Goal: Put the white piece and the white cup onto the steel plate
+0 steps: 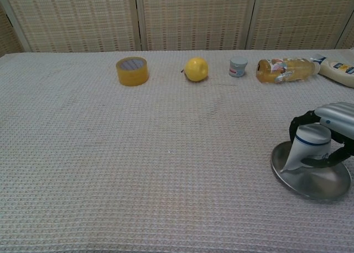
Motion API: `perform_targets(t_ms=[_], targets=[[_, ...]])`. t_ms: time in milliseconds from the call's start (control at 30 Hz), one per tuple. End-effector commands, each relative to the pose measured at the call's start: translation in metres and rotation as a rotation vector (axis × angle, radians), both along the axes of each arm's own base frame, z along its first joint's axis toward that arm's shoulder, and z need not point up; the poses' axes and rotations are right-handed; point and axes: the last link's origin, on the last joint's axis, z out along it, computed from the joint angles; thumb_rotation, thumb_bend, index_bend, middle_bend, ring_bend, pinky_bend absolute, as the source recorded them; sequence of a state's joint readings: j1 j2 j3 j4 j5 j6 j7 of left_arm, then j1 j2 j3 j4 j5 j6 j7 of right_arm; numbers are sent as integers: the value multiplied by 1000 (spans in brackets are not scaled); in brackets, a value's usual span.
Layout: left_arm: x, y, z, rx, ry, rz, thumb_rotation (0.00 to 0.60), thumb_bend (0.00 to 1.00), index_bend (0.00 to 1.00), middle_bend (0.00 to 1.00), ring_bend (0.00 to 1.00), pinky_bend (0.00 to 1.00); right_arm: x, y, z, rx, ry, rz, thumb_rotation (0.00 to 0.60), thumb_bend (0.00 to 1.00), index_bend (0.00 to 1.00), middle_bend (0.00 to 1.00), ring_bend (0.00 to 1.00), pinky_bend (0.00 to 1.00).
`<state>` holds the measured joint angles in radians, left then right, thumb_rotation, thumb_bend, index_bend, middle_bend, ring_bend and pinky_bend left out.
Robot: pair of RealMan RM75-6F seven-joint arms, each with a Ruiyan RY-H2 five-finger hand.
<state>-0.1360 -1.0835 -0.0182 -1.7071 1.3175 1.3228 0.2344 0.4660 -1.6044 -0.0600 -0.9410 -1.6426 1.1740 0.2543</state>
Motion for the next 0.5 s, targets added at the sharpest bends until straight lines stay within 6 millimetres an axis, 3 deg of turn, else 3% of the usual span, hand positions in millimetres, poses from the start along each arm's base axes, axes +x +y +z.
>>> perform_targets(t_ms=[33,500], targets=[[0,0,0,-1,3,1,600,461,294,225,154,149,1,-5,-2,-19,-28,-4,600,227,569,460,372,747],[0,0,0,-3,1,7,600,463,294,225,154,149,19,18,-3,63,-98,39,600,227,569,460,372,747]])
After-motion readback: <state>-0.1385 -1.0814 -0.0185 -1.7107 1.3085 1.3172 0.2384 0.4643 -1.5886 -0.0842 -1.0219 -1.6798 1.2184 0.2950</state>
